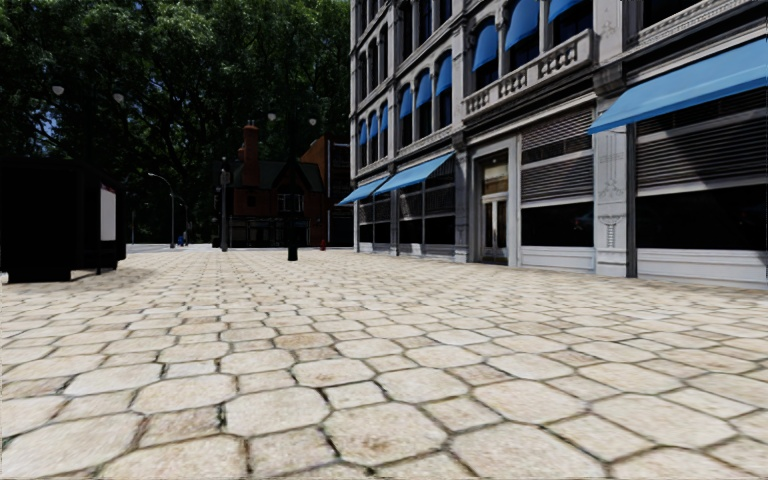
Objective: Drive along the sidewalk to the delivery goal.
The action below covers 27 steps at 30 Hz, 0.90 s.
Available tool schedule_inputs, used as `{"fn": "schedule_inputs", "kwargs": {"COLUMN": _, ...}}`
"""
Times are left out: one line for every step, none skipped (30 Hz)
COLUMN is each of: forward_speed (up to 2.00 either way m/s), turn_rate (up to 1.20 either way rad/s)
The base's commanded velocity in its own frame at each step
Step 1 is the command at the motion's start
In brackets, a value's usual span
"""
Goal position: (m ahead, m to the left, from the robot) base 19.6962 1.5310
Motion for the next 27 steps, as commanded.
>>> {"fn": "schedule_inputs", "kwargs": {"forward_speed": 2.0, "turn_rate": 0.0}}
{"fn": "schedule_inputs", "kwargs": {"forward_speed": 2.0, "turn_rate": 0.0}}
{"fn": "schedule_inputs", "kwargs": {"forward_speed": 2.0, "turn_rate": 0.0}}
{"fn": "schedule_inputs", "kwargs": {"forward_speed": 2.0, "turn_rate": 0.0}}
{"fn": "schedule_inputs", "kwargs": {"forward_speed": 2.0, "turn_rate": 0.0}}
{"fn": "schedule_inputs", "kwargs": {"forward_speed": 2.0, "turn_rate": 0.0}}
{"fn": "schedule_inputs", "kwargs": {"forward_speed": 2.0, "turn_rate": 0.0}}
{"fn": "schedule_inputs", "kwargs": {"forward_speed": 2.0, "turn_rate": 0.0}}
{"fn": "schedule_inputs", "kwargs": {"forward_speed": 2.0, "turn_rate": 0.0}}
{"fn": "schedule_inputs", "kwargs": {"forward_speed": 2.0, "turn_rate": 0.0}}
{"fn": "schedule_inputs", "kwargs": {"forward_speed": 2.0, "turn_rate": 0.0}}
{"fn": "schedule_inputs", "kwargs": {"forward_speed": 2.0, "turn_rate": 0.0}}
{"fn": "schedule_inputs", "kwargs": {"forward_speed": 2.0, "turn_rate": 0.0}}
{"fn": "schedule_inputs", "kwargs": {"forward_speed": 2.0, "turn_rate": 0.0}}
{"fn": "schedule_inputs", "kwargs": {"forward_speed": 2.0, "turn_rate": 0.0}}
{"fn": "schedule_inputs", "kwargs": {"forward_speed": 2.0, "turn_rate": 0.0}}
{"fn": "schedule_inputs", "kwargs": {"forward_speed": 2.0, "turn_rate": 0.0}}
{"fn": "schedule_inputs", "kwargs": {"forward_speed": 2.0, "turn_rate": 0.0}}
{"fn": "schedule_inputs", "kwargs": {"forward_speed": 2.0, "turn_rate": 0.0}}
{"fn": "schedule_inputs", "kwargs": {"forward_speed": 2.0, "turn_rate": 0.0}}
{"fn": "schedule_inputs", "kwargs": {"forward_speed": 2.0, "turn_rate": 0.0}}
{"fn": "schedule_inputs", "kwargs": {"forward_speed": 2.0, "turn_rate": 0.0}}
{"fn": "schedule_inputs", "kwargs": {"forward_speed": 2.0, "turn_rate": 0.0}}
{"fn": "schedule_inputs", "kwargs": {"forward_speed": 2.0, "turn_rate": 0.0}}
{"fn": "schedule_inputs", "kwargs": {"forward_speed": 2.0, "turn_rate": 0.0}}
{"fn": "schedule_inputs", "kwargs": {"forward_speed": 2.0, "turn_rate": 0.0}}
{"fn": "schedule_inputs", "kwargs": {"forward_speed": 2.0, "turn_rate": 0.0}}
